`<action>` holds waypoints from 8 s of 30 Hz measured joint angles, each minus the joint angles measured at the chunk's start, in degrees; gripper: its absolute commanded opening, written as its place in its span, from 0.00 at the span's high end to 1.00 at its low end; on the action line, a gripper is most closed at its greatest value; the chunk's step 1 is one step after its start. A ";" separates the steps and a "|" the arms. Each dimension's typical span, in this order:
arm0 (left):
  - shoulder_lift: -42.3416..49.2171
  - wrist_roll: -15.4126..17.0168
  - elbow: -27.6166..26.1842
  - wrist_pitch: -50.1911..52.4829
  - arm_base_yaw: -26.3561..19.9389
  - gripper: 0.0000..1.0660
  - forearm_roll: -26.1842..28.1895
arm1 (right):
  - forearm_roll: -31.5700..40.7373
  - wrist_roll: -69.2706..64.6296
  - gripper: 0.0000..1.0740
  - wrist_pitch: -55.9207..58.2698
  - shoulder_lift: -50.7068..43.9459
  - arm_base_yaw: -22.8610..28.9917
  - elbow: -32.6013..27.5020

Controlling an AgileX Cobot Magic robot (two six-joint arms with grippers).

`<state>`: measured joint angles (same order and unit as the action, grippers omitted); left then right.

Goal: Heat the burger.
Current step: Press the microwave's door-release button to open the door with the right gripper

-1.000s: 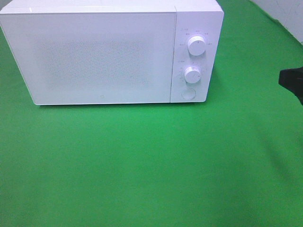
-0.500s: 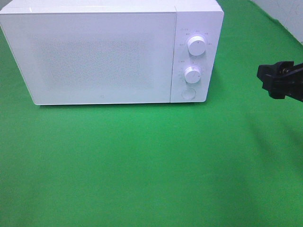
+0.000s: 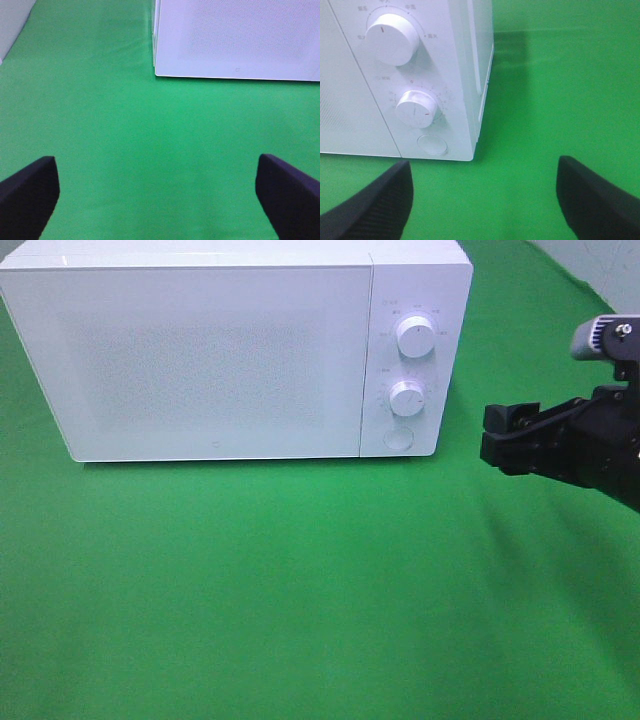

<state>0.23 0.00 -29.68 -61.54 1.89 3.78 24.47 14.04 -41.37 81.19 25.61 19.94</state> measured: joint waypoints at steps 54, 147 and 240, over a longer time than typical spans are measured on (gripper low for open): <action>0.00 0.00 0.00 0.00 0.00 0.06 0.00 | 23.20 -70.07 0.84 -11.92 12.15 25.15 2.98; 0.00 0.00 0.00 0.00 0.00 0.06 0.00 | 7.51 -91.96 1.00 -4.64 38.45 5.50 28.71; 0.00 0.00 0.00 0.00 0.00 0.06 0.00 | 11.80 -91.85 1.00 -8.02 43.72 6.02 33.46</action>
<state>0.23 0.00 -29.68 -61.54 1.89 3.78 36.27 -77.81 -49.39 124.90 31.63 53.40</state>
